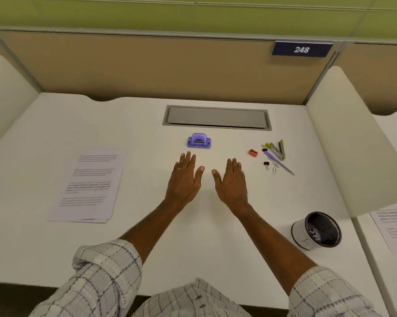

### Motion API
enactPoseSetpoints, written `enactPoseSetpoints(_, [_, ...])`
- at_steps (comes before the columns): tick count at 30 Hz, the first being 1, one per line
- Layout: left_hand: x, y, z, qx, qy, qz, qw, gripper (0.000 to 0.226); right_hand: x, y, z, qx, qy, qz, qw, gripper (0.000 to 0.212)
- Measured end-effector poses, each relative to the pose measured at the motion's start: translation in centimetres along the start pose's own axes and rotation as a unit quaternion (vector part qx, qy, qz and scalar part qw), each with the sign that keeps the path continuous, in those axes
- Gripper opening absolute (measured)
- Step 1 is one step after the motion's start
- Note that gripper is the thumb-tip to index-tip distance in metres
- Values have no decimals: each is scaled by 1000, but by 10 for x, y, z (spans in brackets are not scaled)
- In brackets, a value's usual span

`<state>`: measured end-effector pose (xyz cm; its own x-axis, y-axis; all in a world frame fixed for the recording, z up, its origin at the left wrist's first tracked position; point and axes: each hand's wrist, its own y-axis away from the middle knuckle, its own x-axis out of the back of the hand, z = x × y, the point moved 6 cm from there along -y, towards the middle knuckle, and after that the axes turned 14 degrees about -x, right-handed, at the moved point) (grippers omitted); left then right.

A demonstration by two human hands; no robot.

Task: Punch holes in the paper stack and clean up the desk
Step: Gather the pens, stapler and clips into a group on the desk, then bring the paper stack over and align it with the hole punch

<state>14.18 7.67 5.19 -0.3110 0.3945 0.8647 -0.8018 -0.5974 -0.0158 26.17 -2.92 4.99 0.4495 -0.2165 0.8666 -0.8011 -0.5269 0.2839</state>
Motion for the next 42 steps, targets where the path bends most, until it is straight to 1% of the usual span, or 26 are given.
enactPoseSetpoints(11, [66, 86, -99, 63, -9, 91, 994, 65, -59, 59, -100, 102, 14, -19, 995, 75])
enactPoseSetpoints(18, [109, 129, -165, 69, -10, 110, 992, 63, -101, 100, -169, 127, 23, -23, 991, 74])
enactPoseSetpoints(25, [144, 167, -245, 70, -16, 108, 992, 69, -145, 145, -237, 138, -4, -20, 990, 73])
enactPoseSetpoints(30, [148, 192, -295, 95, -10, 56, 994, 78, -180, 171, -265, 147, 4, -45, 988, 72])
enactPoseSetpoints(34, [145, 209, -324, 126, 6, 28, 992, 81, -203, 175, -276, 156, 15, -68, 985, 72])
enactPoseSetpoints(36, [141, 216, -333, 138, 11, 22, 990, 82, -214, 172, -278, 143, -6, -91, 986, 71])
enactPoseSetpoints(39, [133, 224, -342, 148, 19, 9, 989, 82, -224, 161, -272, 55, -69, -125, 988, 69])
enactPoseSetpoints(42, [127, 225, -347, 146, 18, 0, 989, 79, -229, 148, -264, -22, -108, -125, 986, 68])
